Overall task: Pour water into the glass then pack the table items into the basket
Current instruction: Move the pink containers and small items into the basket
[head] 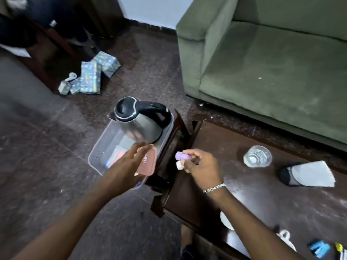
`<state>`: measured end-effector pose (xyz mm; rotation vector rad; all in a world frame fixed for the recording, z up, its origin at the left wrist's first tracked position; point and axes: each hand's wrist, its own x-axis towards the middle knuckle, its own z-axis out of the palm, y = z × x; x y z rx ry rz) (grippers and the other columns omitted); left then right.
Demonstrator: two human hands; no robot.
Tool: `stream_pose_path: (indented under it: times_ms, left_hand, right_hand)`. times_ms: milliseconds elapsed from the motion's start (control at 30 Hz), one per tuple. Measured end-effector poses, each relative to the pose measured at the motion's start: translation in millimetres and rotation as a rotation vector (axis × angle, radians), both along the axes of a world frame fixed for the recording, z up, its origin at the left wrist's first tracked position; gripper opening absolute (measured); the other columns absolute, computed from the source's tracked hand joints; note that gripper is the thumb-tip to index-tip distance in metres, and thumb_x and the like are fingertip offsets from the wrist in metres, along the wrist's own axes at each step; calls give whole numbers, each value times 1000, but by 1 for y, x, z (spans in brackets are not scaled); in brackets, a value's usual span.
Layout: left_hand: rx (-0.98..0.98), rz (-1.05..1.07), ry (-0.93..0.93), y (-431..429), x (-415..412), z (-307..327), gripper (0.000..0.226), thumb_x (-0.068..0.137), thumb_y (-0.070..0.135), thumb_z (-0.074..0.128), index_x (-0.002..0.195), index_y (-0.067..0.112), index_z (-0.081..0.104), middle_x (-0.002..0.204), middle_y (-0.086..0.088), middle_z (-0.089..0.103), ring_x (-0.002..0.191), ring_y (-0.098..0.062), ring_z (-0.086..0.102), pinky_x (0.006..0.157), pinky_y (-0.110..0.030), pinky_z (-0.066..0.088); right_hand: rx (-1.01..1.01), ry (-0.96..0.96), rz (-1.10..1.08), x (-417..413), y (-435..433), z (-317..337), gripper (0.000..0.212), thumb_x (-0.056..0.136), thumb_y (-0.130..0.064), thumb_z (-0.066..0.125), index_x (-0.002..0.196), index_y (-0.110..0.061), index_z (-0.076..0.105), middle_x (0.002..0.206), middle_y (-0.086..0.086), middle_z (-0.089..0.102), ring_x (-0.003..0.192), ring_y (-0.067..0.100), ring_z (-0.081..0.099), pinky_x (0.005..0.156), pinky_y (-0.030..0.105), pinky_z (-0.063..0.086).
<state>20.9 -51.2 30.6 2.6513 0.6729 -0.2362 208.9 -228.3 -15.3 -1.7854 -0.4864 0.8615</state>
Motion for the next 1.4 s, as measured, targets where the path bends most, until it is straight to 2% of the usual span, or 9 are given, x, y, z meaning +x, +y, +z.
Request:
stream_pose_path:
  times_ms: [100, 200, 400, 467, 633, 767, 933, 1200, 1400]
  left_hand:
    - [-13, 89, 73, 48, -41, -2, 103, 71, 8, 89, 157, 19, 35, 160, -4, 33, 138, -28, 51, 108, -33, 43]
    - [-8, 136, 140, 92, -68, -13, 101, 70, 4, 86, 157, 12, 35, 161, -10, 33, 141, -32, 49, 113, -34, 39]
    - [28, 61, 233, 154, -94, -49, 93, 71, 9, 86, 153, 5, 42, 159, -15, 40, 142, -33, 48, 116, -38, 38]
    - [97, -10, 256, 163, -94, -59, 92, 69, 12, 87, 151, 7, 46, 155, -16, 47, 133, -38, 53, 111, -43, 41]
    - [189, -99, 295, 175, -89, -71, 101, 62, 22, 88, 153, 28, 42, 154, 7, 47, 111, -31, 48, 89, -46, 50]
    - [219, -156, 320, 185, -88, -80, 99, 62, 38, 88, 151, 28, 46, 150, 8, 52, 107, -31, 48, 83, -45, 51]
    - [290, -224, 347, 191, -85, -84, 98, 59, 37, 91, 148, 26, 51, 147, 5, 56, 103, -31, 50, 77, -43, 52]
    - [269, -235, 399, 192, -80, -80, 117, 61, 42, 95, 160, 23, 36, 158, 6, 43, 111, -26, 47, 91, -43, 50]
    - [200, -212, 325, 184, -78, -63, 117, 52, 22, 100, 154, 9, 45, 155, -13, 49, 115, -35, 55, 93, -41, 41]
  right_hand:
    - [-45, -38, 98, -33, 50, -1, 11, 78, -19, 74, 88, -24, 76, 73, -7, 73, 66, 13, 70, 68, 30, 58]
    - [-137, -128, 174, -59, 90, -7, 6, 78, -27, 73, 82, -23, 71, 69, -16, 68, 66, -2, 62, 67, 15, 48]
    - [-387, -410, 439, -104, 144, -26, 17, 89, -21, 59, 102, -9, 61, 109, 13, 65, 102, 37, 63, 80, 38, 47]
    - [-443, -488, 486, -111, 153, -31, 19, 90, -17, 58, 106, -7, 58, 111, 14, 63, 101, 39, 65, 81, 40, 49]
    - [-493, -595, 525, -126, 163, -38, 29, 89, -17, 61, 115, -5, 55, 115, 13, 62, 98, 38, 69, 81, 42, 53]
    - [-496, -584, 518, -131, 166, -40, 29, 87, -15, 63, 113, -4, 55, 112, 16, 64, 97, 42, 69, 78, 42, 53]
    - [-498, -475, 472, -124, 165, -44, 34, 89, -28, 69, 111, -7, 54, 114, 16, 64, 102, 42, 67, 82, 41, 52]
    - [-446, -420, 493, -127, 154, -49, 64, 77, -30, 83, 121, -13, 39, 115, 17, 62, 102, 43, 65, 85, 44, 52]
    - [-352, -352, 444, -117, 136, -40, 76, 70, -33, 85, 125, -23, 34, 117, 8, 55, 97, 40, 64, 81, 44, 52]
